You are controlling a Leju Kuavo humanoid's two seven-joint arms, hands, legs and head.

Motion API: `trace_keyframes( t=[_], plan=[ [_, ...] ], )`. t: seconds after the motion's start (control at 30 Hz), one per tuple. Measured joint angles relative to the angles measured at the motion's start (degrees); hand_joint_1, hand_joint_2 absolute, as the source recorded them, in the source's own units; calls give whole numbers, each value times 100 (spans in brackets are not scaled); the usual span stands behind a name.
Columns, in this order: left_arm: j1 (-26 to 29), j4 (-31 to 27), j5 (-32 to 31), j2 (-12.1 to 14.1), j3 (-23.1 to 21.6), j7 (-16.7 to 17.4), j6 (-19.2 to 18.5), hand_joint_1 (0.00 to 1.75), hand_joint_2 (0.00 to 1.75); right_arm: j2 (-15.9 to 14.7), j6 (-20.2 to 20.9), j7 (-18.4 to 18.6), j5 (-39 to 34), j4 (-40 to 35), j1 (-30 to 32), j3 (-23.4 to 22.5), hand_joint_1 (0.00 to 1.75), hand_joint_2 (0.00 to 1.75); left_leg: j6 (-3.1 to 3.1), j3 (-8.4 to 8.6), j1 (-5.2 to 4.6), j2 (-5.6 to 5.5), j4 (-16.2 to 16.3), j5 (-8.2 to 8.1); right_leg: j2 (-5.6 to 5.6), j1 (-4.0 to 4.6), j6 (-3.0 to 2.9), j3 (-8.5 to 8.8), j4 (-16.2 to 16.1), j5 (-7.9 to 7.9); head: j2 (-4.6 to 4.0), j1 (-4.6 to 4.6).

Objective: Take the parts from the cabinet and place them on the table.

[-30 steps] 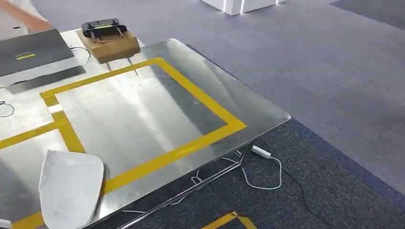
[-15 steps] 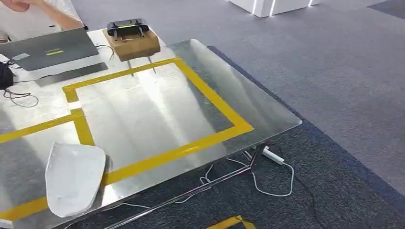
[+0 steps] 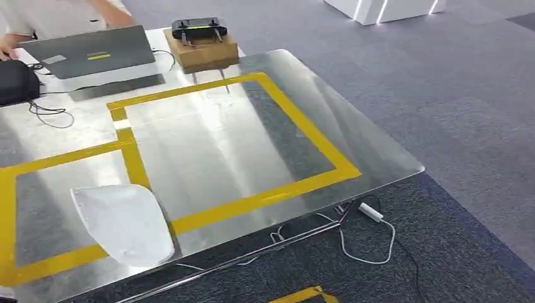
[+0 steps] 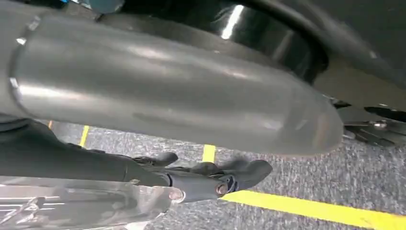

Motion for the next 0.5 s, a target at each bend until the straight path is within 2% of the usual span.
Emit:
trace_keyframes(
  t=[0.03, 0.07, 0.1, 0.13, 0.2, 0.23, 0.27, 0.3, 0.33, 0.37, 0.4, 0.43, 0.5],
  plan=[
    [10, 0, -22, -6, 17, 0, 0, 0, 0, 0, -39, 2, 26, -2, -13, 0, 0, 0, 63, -7, -7, -11, -4, -4, -36, -28, 195, 85, -35, 27, 0, -13],
    [15, 0, -39, -9, 37, 0, 0, 0, 0, 0, -72, 2, 63, -2, -25, 0, 0, 0, 113, 6, 18, -22, -59, 28, -43, -21, 276, 97, -32, 13, 0, -13],
    [8, -2, -61, -20, 52, 0, 0, 0, 0, 0, -111, 2, 89, -2, -23, 2, 0, 0, 149, 31, 48, -38, -83, 57, 17, -33, 301, 47, 31, -50, 0, 0],
    [6, -11, -74, -24, 63, 0, -6, 0, 0, 0, -133, 2, 107, -2, -24, 2, 0, 0, 176, 30, 55, -58, -85, 63, 70, -32, 306, -72, 280, -224, 0, 24],
    [10, -11, -111, -48, 66, 0, -35, 0, 0, 0, -157, 13, 133, -2, -21, 2, 0, 0, 188, 21, 49, -110, -84, 63, 111, -41, 320, -538, 1271, -688, 0, 35],
    [12, -11, -140, -59, 72, 0, -44, 0, 0, 0, -184, 20, 151, -2, -11, 2, 0, 0, 188, 16, 47, -158, -80, 64, 114, -41, 324, -747, 1685, -819, 0, 44],
    [12, -11, -149, -77, 76, 0, -61, 0, 0, 0, -205, 37, 164, -2, -3, 2, 0, 0, 186, 18, 47, -216, -79, 65, 117, -45, 327, -837, 1828, -795, 0, 42],
    [12, -11, -159, -87, 81, 0, -72, 0, 0, 0, -210, 48, 164, -2, 5, 2, 0, 0, 179, 22, 52, -277, -78, 68, 119, -51, 325, -792, 1713, -656, 0, 42],
    [13, -11, -184, -92, 87, 0, -76, 0, 0, 0, -214, 52, 166, -2, 6, 2, 0, 0, 158, 22, 63, -355, -74, 73, 137, -63, 324, -623, 1324, -391, 0, 44],
    [12, -11, -192, -96, 90, 0, -81, 0, 0, 0, -214, 52, 164, -2, 4, 2, 0, 0, 131, 24, 80, -434, -67, 78, 209, -83, 324, -379, 811, -123, 0, 42],
    [10, -11, -194, -103, 90, 0, -83, 0, 0, -2, -214, 55, 166, -2, 3, 2, 0, 0, 92, 22, 98, -509, -57, 77, 377, -113, 330, -127, 311, 84, 0, 44],
    [17, -24, -197, -101, 98, 0, -85, 0, 0, 2, -212, 59, 164, -6, -6, 2, 0, 0, 27, -15, 70, -569, -32, 83, 695, -137, 358, -41, 112, -60, 0, 52],
    [25, -44, -207, -101, 111, 0, -87, 0, 0, 2, -212, 59, 166, -9, -8, 2, 0, 0, -39, -54, 95, -688, -53, 118, 533, -113, 288, -17, 126, -39, 0, 44]
  ],
)
